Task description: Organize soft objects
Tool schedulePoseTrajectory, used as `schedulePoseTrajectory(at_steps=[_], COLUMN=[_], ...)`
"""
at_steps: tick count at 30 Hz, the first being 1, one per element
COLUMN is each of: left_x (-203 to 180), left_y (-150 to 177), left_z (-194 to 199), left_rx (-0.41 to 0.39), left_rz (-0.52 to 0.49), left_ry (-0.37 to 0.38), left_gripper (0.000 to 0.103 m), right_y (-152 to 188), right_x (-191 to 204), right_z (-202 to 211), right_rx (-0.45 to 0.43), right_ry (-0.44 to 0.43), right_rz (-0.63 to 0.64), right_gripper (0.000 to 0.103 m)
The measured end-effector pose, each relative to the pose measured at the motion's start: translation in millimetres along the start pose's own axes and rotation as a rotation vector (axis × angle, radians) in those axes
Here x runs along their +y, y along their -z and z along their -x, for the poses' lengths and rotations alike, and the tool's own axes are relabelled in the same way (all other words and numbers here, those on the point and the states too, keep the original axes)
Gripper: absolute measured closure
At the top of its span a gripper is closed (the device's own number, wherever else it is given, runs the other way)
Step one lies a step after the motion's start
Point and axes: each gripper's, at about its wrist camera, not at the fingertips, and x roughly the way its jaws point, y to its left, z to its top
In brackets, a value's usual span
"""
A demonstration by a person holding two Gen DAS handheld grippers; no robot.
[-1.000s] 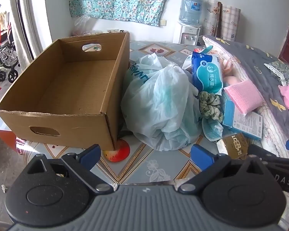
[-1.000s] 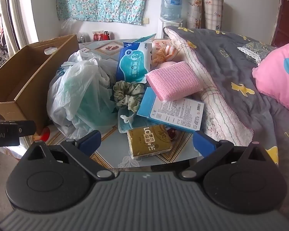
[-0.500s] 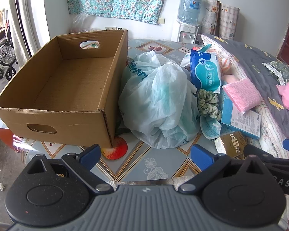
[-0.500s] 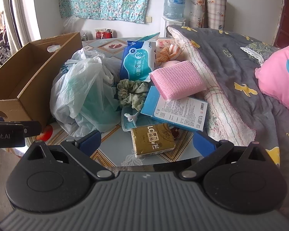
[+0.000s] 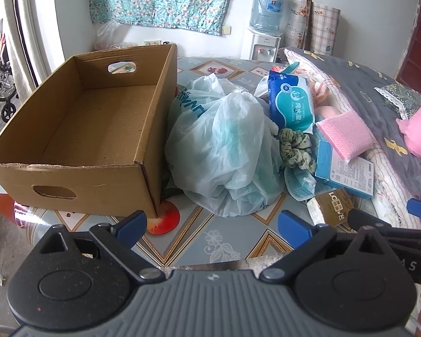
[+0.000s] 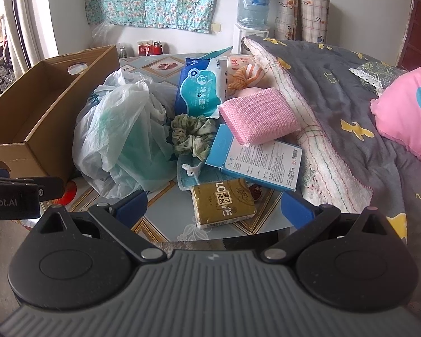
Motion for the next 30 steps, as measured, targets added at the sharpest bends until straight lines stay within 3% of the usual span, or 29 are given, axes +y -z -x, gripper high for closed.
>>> schedulePoseTrajectory(at_steps=[30], left_x=[0.2], left_y=[-0.6], left_z=[0.7], left_rx=[0.002], left_rz=[0.003], left_ry=[0.0], left_gripper=[0.003], right_y=[1.8], right_x=[4.0], right_z=[-1.2], right_rx=[0.004], right_ry=[0.001], right_rz=[0.009], right_gripper=[0.001])
